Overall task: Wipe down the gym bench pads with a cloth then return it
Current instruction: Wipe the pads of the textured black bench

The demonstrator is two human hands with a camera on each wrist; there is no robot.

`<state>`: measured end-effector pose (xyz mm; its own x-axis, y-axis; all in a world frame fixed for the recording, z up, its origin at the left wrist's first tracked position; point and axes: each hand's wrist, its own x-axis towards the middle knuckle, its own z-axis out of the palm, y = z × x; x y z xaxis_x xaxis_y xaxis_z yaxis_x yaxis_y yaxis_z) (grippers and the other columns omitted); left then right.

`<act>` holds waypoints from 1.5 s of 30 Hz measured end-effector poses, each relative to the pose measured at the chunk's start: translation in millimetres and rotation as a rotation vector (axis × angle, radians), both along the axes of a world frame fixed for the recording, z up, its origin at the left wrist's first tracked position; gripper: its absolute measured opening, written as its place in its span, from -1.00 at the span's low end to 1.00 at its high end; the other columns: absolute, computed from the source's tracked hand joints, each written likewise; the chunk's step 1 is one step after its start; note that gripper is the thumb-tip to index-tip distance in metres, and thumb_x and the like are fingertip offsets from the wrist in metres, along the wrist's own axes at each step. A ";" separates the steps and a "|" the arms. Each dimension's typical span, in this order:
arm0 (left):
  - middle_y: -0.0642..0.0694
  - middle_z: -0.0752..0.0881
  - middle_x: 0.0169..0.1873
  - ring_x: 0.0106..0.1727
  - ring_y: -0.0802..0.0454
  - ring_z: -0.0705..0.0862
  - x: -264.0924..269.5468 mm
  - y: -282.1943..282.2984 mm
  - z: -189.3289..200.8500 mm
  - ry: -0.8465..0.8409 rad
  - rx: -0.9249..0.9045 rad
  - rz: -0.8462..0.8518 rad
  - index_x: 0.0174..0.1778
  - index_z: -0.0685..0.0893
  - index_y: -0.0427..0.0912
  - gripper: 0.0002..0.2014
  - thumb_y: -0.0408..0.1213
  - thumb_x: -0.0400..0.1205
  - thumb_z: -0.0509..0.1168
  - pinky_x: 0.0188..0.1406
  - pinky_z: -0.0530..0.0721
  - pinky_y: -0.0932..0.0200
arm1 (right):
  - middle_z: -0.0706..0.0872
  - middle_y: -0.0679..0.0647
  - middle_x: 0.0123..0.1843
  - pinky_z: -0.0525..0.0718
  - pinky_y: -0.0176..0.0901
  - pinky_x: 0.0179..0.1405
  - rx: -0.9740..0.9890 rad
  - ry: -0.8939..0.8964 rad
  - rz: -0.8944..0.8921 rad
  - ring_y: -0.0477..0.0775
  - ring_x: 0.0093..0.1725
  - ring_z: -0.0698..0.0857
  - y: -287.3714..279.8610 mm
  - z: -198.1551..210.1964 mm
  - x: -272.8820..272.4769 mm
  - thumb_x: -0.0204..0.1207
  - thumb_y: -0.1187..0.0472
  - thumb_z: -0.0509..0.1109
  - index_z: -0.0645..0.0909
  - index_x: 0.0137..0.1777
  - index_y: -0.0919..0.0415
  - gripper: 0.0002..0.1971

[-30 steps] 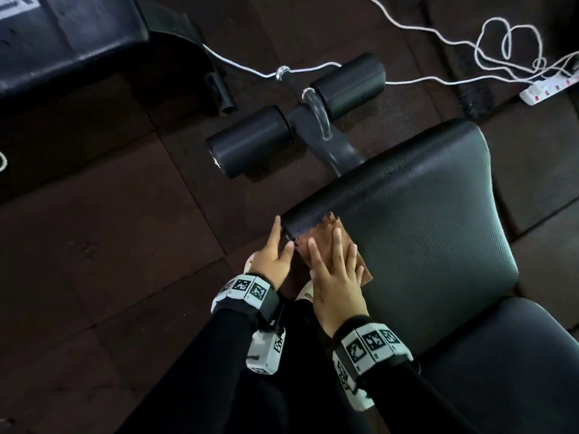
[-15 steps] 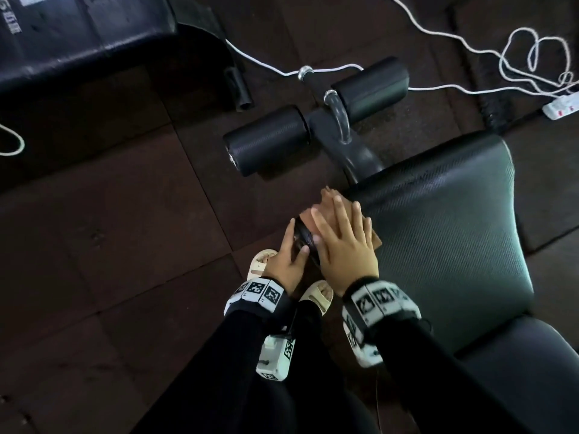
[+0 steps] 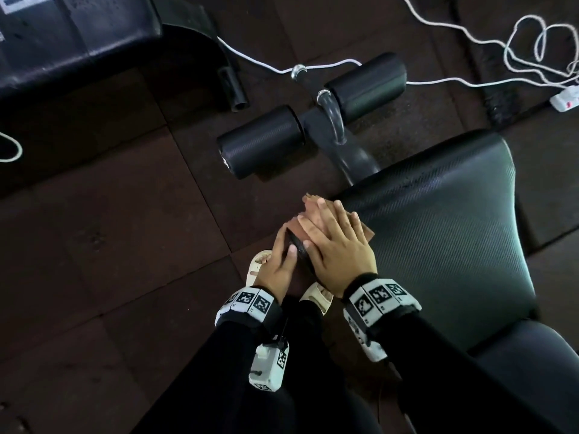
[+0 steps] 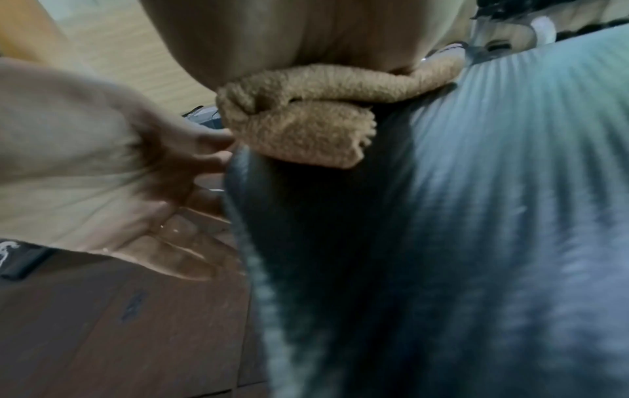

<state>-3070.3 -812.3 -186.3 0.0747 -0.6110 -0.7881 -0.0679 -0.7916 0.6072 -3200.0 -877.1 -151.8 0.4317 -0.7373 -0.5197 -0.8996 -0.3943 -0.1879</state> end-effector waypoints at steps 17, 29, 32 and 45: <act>-0.24 0.59 0.24 0.25 -0.22 0.53 -53.9 -62.7 -11.4 -0.421 0.121 0.359 0.30 0.53 -0.19 -0.63 -0.07 0.76 -0.03 0.10 0.34 0.14 | -0.11 0.03 0.70 -0.17 0.32 0.56 -0.059 0.019 -0.191 0.39 0.63 -0.15 -65.1 1.7 -59.5 0.67 0.07 0.06 0.16 0.59 -0.20 -0.51; -0.14 0.69 0.07 0.02 -0.26 0.63 -58.6 -61.7 -17.9 -0.603 0.174 0.362 0.10 0.55 0.06 -0.74 0.02 0.69 -0.01 -0.12 0.44 0.01 | -0.09 0.05 0.70 -0.08 0.28 0.58 -0.142 0.079 -0.588 0.27 0.65 -0.09 -194.7 -21.8 -177.6 0.66 0.00 0.08 0.24 0.56 -0.17 -0.54; -0.14 0.70 0.04 -0.01 -0.24 0.62 -59.7 -61.6 -17.1 -0.634 0.156 0.352 0.08 0.56 0.06 -0.75 -0.02 0.69 0.00 -0.11 0.43 0.02 | -0.13 -0.04 0.70 -0.09 0.37 0.55 -0.108 0.078 -0.552 0.37 0.64 -0.14 -198.9 -22.4 -181.9 0.65 -0.04 0.06 0.18 0.55 -0.32 -0.54; -0.11 0.70 -0.11 -0.17 -0.16 0.56 -60.3 -63.1 -16.2 -0.654 0.131 0.378 -0.01 0.60 0.11 -0.76 -0.09 0.68 0.00 -0.15 0.44 0.06 | 0.21 0.11 0.61 0.21 0.15 0.55 -0.096 0.000 -0.783 0.36 0.52 0.31 -226.0 -24.6 -208.1 0.63 -0.06 0.09 0.33 0.51 -0.20 -0.56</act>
